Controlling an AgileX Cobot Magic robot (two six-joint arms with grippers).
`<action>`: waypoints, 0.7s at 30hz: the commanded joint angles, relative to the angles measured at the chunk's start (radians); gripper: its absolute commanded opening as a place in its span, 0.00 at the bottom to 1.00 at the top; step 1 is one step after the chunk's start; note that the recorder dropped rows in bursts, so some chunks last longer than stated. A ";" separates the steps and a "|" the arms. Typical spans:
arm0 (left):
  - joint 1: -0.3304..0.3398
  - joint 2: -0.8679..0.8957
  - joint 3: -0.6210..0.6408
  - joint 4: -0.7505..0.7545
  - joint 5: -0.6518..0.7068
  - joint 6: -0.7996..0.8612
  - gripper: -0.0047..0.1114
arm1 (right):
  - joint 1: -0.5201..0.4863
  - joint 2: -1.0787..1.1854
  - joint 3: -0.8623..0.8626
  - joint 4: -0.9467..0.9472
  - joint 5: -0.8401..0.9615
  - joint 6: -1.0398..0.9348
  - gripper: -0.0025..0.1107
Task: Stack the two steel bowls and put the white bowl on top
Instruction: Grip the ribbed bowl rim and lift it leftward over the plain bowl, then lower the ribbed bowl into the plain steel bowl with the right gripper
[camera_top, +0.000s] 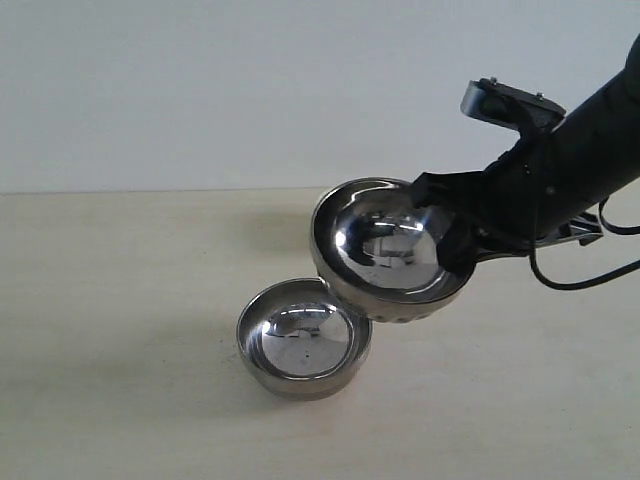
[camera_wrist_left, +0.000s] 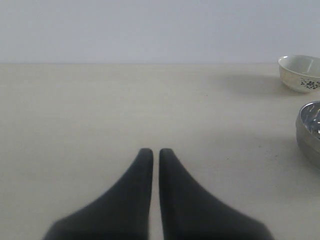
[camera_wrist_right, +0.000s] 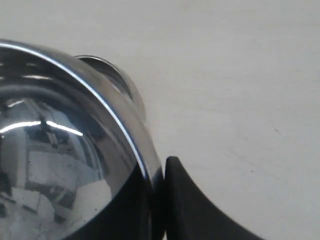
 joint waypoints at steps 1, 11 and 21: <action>0.003 -0.007 0.004 -0.008 0.001 -0.009 0.07 | 0.050 -0.009 -0.001 0.003 -0.059 0.048 0.02; 0.003 -0.007 0.004 -0.008 0.001 -0.009 0.07 | 0.072 -0.009 -0.003 0.033 -0.090 0.114 0.02; 0.003 -0.007 0.004 -0.008 0.001 -0.009 0.07 | 0.120 0.102 -0.132 0.033 0.009 0.114 0.02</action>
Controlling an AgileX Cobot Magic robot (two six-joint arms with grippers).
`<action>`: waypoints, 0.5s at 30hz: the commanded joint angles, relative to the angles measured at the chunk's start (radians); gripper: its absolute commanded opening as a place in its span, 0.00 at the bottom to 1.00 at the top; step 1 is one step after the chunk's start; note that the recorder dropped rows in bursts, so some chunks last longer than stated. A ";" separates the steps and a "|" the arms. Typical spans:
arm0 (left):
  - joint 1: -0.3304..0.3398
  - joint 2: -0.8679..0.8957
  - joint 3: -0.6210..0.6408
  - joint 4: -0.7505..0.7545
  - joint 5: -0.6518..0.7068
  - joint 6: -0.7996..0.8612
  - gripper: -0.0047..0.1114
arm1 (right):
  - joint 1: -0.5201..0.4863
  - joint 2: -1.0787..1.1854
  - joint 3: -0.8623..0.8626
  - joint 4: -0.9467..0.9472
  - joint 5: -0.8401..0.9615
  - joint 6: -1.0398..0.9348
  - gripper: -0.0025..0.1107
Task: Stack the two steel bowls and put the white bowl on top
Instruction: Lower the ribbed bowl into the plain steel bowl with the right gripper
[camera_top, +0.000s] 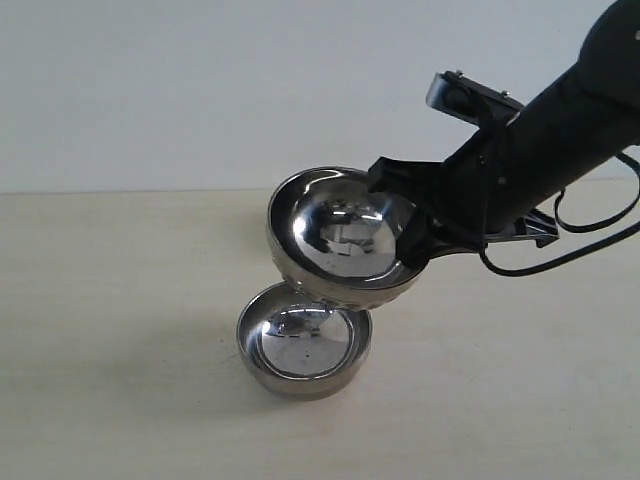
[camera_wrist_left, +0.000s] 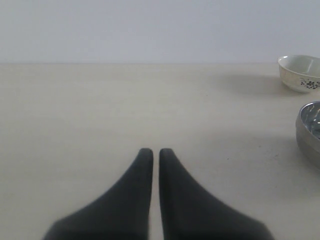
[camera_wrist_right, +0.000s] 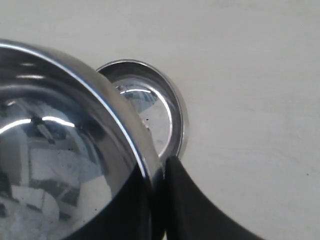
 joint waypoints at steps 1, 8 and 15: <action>0.003 -0.007 0.004 -0.008 0.001 -0.009 0.07 | 0.040 0.071 -0.084 0.009 0.016 0.000 0.02; 0.003 -0.007 0.004 -0.008 0.001 -0.009 0.07 | 0.038 0.148 -0.149 -0.016 0.066 0.035 0.02; 0.003 -0.007 0.004 -0.008 0.001 -0.009 0.07 | 0.038 0.244 -0.149 -0.044 0.043 0.033 0.02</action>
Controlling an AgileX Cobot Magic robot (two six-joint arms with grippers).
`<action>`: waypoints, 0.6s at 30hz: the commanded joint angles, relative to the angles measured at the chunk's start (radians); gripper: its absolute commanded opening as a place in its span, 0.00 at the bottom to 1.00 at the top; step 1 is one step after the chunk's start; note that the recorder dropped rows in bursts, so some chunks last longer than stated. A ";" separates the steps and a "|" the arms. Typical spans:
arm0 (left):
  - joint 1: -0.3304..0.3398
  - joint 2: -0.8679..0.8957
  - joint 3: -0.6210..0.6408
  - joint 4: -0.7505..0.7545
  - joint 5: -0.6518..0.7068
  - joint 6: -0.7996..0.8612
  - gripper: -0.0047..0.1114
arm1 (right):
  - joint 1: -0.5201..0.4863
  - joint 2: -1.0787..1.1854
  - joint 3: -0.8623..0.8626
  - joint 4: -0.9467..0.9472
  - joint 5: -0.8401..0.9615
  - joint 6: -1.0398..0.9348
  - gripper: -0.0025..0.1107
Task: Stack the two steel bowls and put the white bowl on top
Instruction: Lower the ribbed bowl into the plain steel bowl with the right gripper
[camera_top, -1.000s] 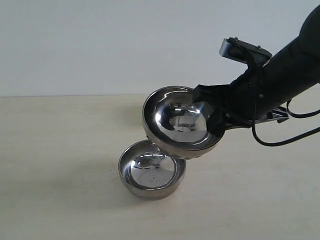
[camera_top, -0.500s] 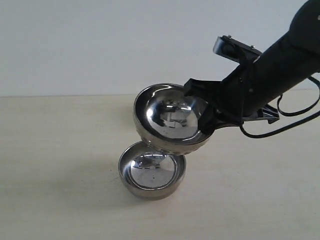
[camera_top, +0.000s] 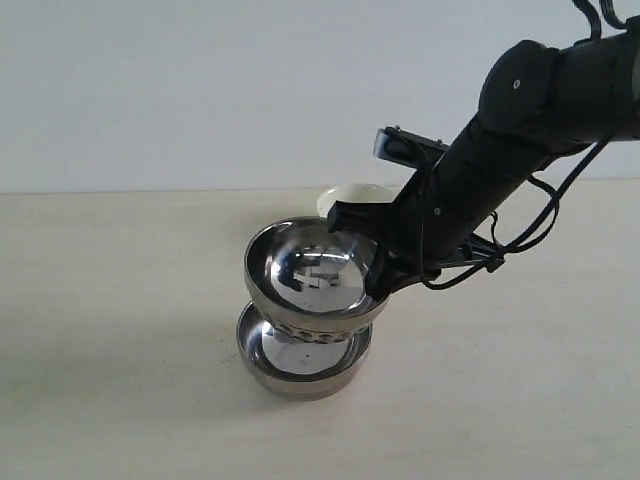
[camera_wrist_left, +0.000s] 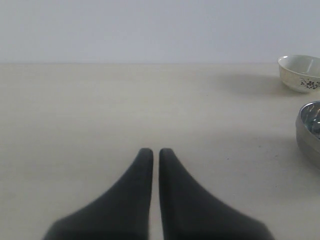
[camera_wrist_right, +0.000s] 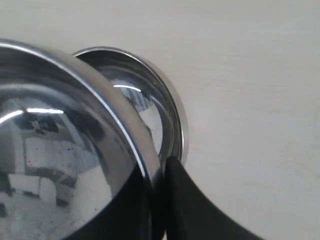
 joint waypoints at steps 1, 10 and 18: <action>0.003 -0.007 0.004 -0.008 0.001 -0.009 0.07 | -0.001 0.019 -0.010 -0.014 -0.017 -0.003 0.02; 0.003 -0.007 0.004 -0.008 0.001 -0.009 0.07 | 0.067 0.074 -0.010 -0.068 -0.085 0.017 0.02; 0.003 -0.007 0.004 -0.008 0.001 -0.009 0.07 | 0.067 0.076 -0.012 -0.123 -0.063 0.047 0.02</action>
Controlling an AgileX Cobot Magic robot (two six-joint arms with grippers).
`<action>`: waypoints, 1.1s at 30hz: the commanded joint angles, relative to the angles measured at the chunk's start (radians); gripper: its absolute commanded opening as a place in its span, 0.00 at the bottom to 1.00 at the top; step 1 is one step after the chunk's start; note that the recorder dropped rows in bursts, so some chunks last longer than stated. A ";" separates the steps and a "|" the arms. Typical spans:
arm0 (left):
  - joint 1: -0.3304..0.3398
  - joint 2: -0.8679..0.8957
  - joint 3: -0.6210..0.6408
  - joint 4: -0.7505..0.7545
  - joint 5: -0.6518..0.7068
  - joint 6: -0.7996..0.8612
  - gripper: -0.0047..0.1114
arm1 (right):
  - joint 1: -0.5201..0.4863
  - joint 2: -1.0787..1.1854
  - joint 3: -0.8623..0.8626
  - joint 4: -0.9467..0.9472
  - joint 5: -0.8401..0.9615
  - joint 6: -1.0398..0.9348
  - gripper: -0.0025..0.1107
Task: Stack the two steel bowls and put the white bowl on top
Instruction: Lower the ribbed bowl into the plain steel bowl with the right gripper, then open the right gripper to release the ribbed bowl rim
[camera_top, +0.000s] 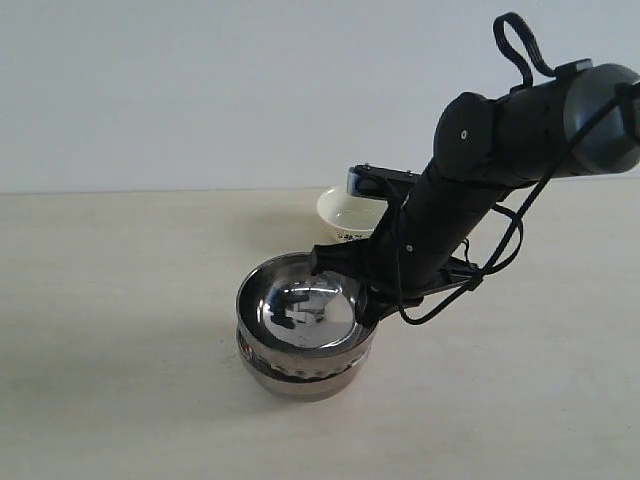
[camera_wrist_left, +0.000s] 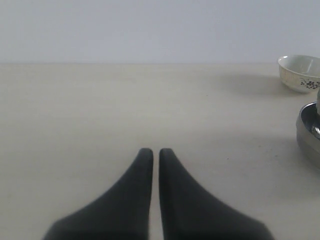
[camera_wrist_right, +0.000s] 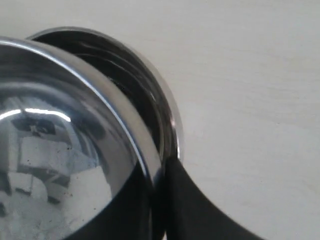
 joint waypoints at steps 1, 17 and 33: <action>0.003 -0.007 0.004 -0.008 0.001 -0.009 0.07 | 0.001 -0.009 -0.010 -0.019 0.004 0.012 0.02; 0.003 -0.007 0.004 -0.008 0.001 -0.009 0.07 | 0.001 -0.007 -0.010 -0.045 0.012 0.010 0.02; 0.003 -0.007 0.004 -0.008 0.001 -0.009 0.07 | 0.001 -0.007 -0.010 -0.038 -0.010 -0.004 0.36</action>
